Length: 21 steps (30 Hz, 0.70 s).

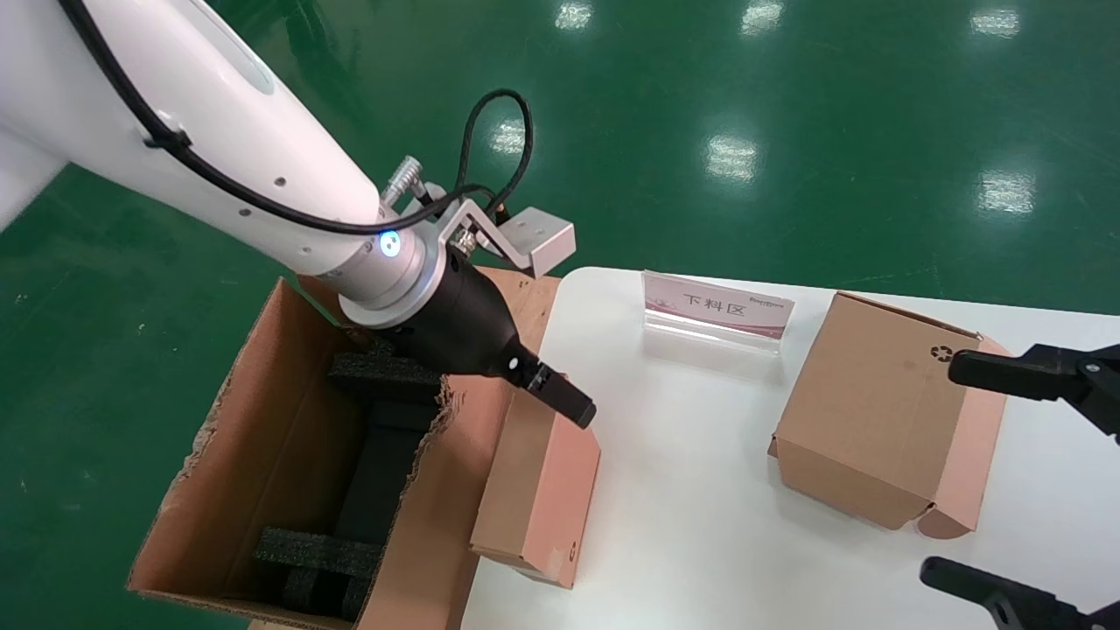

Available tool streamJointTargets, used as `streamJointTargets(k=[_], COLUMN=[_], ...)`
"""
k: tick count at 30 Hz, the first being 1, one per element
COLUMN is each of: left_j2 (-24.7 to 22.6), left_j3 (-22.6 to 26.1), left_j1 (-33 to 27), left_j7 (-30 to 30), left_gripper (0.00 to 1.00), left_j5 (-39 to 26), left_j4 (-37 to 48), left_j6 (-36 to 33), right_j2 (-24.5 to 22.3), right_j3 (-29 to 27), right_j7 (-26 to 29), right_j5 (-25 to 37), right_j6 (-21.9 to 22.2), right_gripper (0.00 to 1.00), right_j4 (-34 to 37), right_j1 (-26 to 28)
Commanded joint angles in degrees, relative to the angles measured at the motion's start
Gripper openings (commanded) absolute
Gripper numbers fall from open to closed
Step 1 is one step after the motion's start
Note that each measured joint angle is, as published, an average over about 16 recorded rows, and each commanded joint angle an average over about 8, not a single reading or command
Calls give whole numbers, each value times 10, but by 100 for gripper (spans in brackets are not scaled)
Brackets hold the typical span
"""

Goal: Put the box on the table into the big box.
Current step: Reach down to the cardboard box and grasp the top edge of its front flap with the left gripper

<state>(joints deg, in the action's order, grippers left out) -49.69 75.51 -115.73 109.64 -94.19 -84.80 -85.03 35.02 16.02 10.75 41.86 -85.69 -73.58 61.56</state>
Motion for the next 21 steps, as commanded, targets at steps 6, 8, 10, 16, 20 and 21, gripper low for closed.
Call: streamJointTargets(k=[6,8,10,16,20,21], left_j2=[-3,-5,-6,-13,-16,-17], left_j3=[8,11,14,24,30,31], left_j1=[10,13,15,25,31,33], left_j7=[2,3,4,6,7,7], left_gripper=[100,100,100,100,89,76], left_j5=[-1,-1,-2,-4,-4,-4], left_j4=[0,0,0,0,0,0], left_j6=[-1,-1,-2,-3,-5,-5], right_j2=[0,0,0,0,0,0], right_j3=[0,0,0,0,0,0], right_j7=[0,0,0,0,0,0], right_j5=[0,0,0,0,0,0], right_j6=[0,0,0,0,0,0], right_gripper=[100,100,100,100,81,69], right_j4=[0,0,0,0,0,0], right_j1=[0,0,0,0,0,0])
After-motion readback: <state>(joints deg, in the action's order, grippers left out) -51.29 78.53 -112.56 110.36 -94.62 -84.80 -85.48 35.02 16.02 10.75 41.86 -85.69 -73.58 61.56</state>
